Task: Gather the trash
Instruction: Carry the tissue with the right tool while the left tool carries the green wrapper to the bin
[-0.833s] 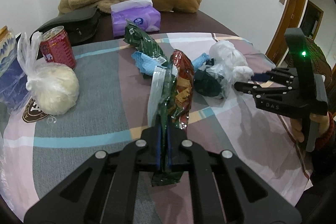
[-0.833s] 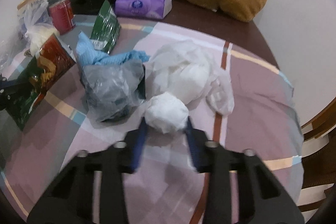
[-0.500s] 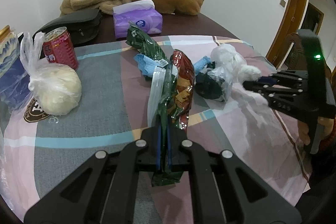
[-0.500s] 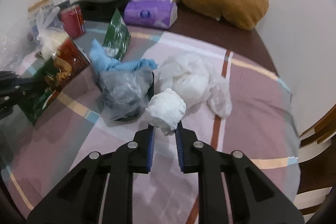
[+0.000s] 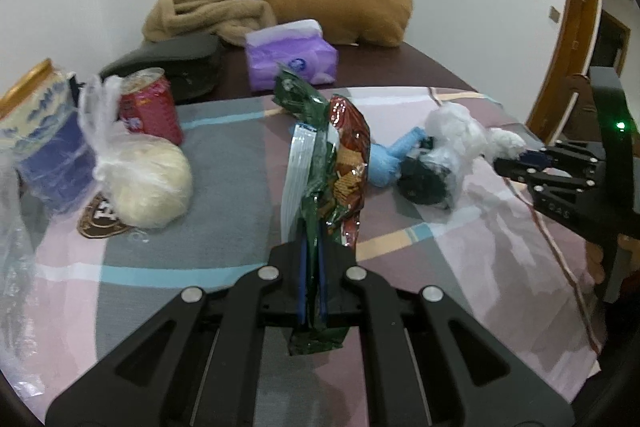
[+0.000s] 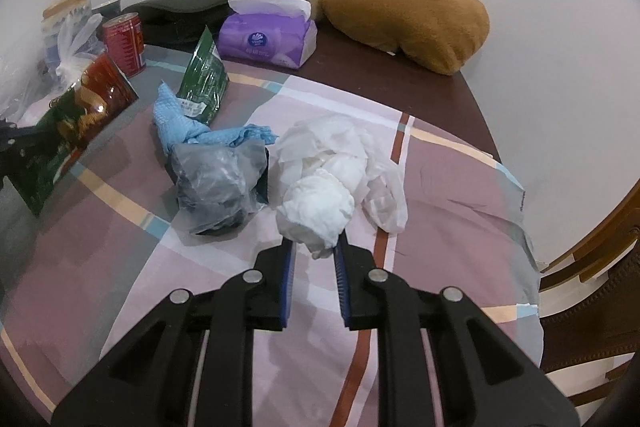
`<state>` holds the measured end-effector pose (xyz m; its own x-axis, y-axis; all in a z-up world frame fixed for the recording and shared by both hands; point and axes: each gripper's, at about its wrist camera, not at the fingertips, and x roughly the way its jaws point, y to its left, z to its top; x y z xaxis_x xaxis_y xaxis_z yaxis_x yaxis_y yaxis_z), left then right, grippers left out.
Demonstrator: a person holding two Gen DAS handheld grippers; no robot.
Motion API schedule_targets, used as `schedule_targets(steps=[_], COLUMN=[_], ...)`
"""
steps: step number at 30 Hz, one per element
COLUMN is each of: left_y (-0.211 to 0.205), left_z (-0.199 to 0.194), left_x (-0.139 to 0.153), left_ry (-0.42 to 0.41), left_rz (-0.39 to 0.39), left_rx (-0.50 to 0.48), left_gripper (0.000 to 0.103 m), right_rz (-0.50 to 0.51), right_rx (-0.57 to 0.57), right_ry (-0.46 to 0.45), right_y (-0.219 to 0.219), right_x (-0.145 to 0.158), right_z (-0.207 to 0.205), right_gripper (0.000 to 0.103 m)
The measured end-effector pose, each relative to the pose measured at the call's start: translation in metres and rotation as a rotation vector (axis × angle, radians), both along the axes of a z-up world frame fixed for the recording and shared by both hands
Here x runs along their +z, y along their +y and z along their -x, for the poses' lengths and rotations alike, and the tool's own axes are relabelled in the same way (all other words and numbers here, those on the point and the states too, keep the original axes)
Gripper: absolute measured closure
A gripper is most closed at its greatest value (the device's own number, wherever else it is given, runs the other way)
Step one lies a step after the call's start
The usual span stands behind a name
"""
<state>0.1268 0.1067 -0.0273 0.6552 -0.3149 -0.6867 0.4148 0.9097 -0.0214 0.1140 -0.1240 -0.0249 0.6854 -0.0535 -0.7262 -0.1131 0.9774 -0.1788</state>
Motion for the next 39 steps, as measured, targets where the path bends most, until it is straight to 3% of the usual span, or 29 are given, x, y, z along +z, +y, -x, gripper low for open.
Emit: schedule_targets(steps=[6,10,14,21,27,35,39], left_y=[0.006,0.009,-0.003,-0.056,-0.129,-0.232,-0.289], left_z=[-0.008,-0.007,0.022,0.063,0.079,0.109,0.119], left_x=[0.002,0.009,0.033,0.059,0.061,0.075,0.078], left_ry=[-0.007,-0.009,-0.057,-0.112,-0.105,-0.119,-0.079], left_rz=[-0.014,-0.04,-0.026,-0.03,-0.068,-0.086,-0.091], left_rx=[0.054,0.141,0.108,-0.014,-0.142,-0.342,-0.462], left_gripper=[0.097,0.097,0.097,0.097,0.097,0.097,0.097], right_rz=[-0.006,-0.025,-0.081,-0.132,-0.157,-0.222,-0.247], right_rx=[-0.016,-0.026,-0.025,0.021,-0.075,-0.284,-0.378], right_ry=[-0.021,-0.048,-0.065,-0.118,-0.158,-0.155,-0.123], right_y=[-0.002,-0.007,-0.016,-0.036,-0.106,-0.228,-0.277], right_x=[0.005,0.012,0.025,0.054,0.057,0.029,0.001], right_z=[0.0,0.002,0.009,0.058,0.111,0.165,0.182], right_gripper=[0.084,0.084,0.084,0.084,0.084,0.084,0.084])
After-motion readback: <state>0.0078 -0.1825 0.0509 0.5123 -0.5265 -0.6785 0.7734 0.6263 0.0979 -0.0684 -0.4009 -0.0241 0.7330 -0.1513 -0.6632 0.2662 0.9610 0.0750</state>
